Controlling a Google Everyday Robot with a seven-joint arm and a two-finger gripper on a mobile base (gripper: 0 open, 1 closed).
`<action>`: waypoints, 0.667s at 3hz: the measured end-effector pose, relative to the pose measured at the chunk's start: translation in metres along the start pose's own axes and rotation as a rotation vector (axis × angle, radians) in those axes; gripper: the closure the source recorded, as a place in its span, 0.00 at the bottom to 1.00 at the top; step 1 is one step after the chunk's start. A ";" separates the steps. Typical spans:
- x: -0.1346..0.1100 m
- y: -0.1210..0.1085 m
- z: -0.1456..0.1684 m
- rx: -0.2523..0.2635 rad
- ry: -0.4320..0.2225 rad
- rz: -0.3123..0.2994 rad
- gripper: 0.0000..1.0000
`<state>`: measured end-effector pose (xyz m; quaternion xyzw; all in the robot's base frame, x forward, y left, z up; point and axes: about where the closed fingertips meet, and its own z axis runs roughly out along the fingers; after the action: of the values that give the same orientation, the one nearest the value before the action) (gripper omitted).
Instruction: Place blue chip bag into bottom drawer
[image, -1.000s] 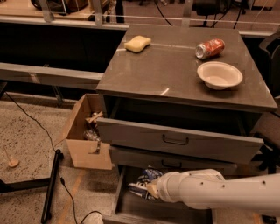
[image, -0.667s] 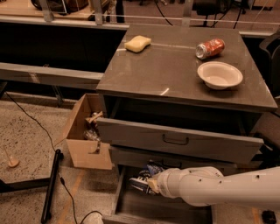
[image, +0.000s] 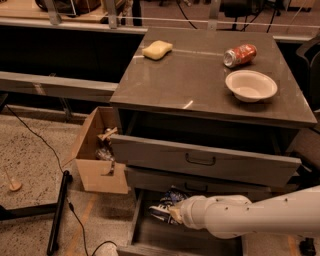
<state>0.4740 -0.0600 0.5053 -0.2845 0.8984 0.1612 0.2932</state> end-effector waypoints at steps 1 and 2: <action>0.017 -0.002 0.044 -0.032 -0.033 -0.033 1.00; 0.040 0.000 0.089 -0.085 -0.046 -0.054 1.00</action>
Offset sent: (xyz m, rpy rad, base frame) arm 0.0204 0.0289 -0.1600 0.1048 -0.0176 0.1492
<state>0.4861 -0.0358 0.4110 -0.3169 0.8759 0.1979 0.3055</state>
